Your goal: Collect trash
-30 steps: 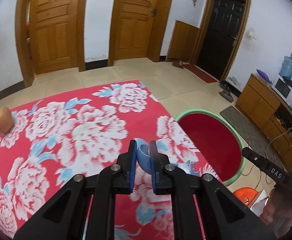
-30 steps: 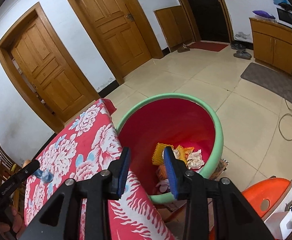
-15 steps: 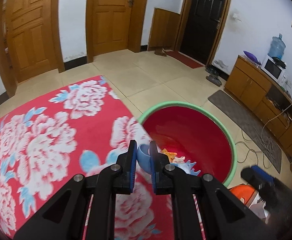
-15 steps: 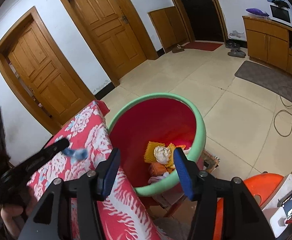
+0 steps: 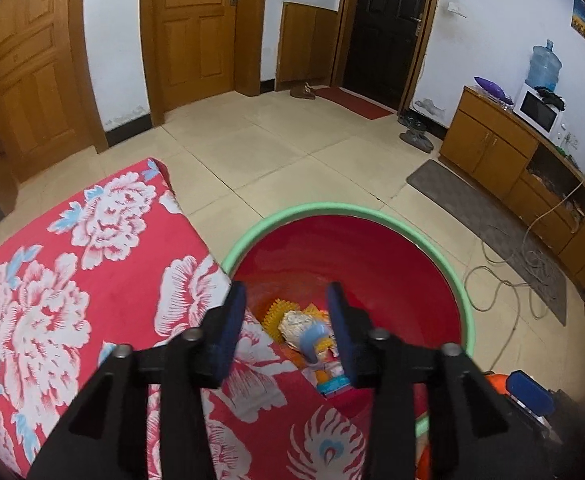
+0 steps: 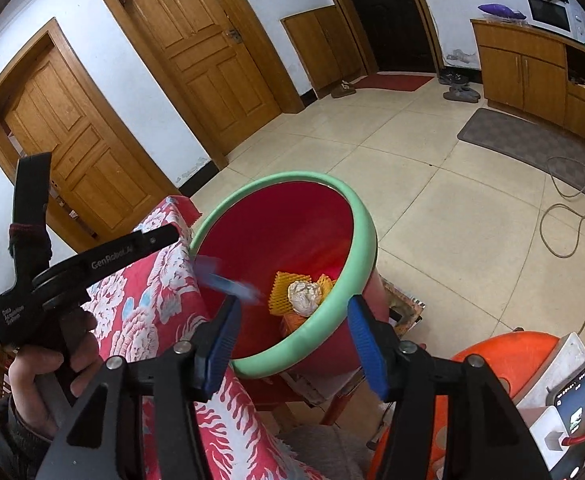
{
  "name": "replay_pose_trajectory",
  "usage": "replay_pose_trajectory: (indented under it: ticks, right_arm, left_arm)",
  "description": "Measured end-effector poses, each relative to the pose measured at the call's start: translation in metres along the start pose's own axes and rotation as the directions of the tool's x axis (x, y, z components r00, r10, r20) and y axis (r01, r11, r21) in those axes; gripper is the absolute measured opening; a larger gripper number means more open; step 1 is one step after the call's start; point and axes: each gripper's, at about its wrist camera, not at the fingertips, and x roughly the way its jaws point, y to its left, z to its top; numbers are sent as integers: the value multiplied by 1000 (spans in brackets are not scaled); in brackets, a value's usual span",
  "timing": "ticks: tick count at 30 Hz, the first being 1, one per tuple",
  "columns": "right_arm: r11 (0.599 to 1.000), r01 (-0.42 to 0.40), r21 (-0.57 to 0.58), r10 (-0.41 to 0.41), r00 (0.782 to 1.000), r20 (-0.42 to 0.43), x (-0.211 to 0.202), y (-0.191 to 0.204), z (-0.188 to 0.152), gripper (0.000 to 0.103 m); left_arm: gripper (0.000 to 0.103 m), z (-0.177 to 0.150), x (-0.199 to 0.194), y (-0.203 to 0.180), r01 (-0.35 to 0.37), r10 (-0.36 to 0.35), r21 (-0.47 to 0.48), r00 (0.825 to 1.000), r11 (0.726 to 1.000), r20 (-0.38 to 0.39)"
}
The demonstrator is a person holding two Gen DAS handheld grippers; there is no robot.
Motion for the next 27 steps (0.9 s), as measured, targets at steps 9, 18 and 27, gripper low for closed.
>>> replay_pose_trajectory:
  ticks: [9,18,27]
  right_arm:
    - [999,-28,-36,29,1000,13,-10,13,-4,65]
    - [994,-65,-82,68,997,34,-27,35,-11,73]
    - [979,-119,-163,127,991,37,-48,69,-27,80]
  left_arm:
    - [49,-13,-24,8,-37,37,-3,999,999,-2]
    - [56,-41,-80,40,-91,93,-99,996,991,10]
    - [66,-77,-137,67,-178,188,-168,981,970,45]
